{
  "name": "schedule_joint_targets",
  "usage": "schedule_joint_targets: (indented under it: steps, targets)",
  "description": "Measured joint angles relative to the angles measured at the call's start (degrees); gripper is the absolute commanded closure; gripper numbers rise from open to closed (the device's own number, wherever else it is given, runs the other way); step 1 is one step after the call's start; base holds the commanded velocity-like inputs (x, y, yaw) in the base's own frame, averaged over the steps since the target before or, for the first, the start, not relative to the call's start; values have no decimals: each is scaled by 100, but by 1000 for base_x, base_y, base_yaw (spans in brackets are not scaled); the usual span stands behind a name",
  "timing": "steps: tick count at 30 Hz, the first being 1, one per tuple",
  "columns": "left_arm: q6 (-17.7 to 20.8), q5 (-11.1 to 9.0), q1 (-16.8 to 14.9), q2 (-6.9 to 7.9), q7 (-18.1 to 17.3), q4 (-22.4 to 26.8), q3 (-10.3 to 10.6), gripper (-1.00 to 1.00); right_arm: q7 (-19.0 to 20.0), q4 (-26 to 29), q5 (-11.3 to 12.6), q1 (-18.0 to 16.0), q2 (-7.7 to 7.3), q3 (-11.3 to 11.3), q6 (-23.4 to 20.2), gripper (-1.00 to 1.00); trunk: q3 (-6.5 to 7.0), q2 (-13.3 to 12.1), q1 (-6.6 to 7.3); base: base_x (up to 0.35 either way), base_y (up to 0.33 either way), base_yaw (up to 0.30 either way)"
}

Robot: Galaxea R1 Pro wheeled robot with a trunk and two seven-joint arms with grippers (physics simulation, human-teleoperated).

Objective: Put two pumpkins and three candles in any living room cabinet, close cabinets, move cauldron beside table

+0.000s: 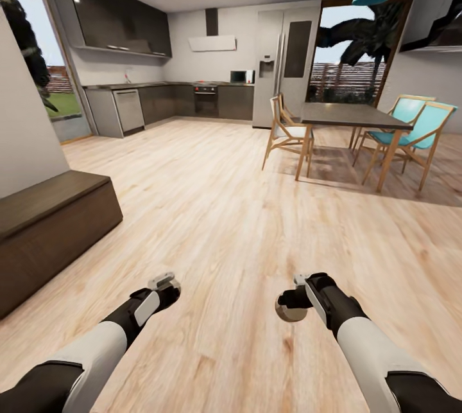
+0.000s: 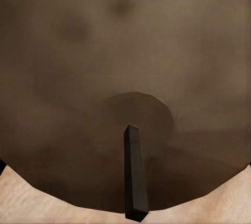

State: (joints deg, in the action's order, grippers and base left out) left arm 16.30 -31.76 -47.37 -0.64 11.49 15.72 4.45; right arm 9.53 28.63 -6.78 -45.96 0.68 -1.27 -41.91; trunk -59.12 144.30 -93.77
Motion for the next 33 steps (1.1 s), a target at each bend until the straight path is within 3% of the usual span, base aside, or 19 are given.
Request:
schedule_joint_targets:
  steps: [8,19,33]
  targets:
    - [3,-7,1,8,9,-35,-13,100,-2,0,0,0,0,0,-44,100,114,-11,21,0,0,174]
    - [-10,-80,0,11,16,-209,-183,100,-2,0,0,0,0,0,-62,100,269,-25,49,0,0,174]
    - [-7,-81,0,2,6,-222,-183,100,-4,2,0,-1,0,0,-65,100,464,-44,83,-61,-67,168]
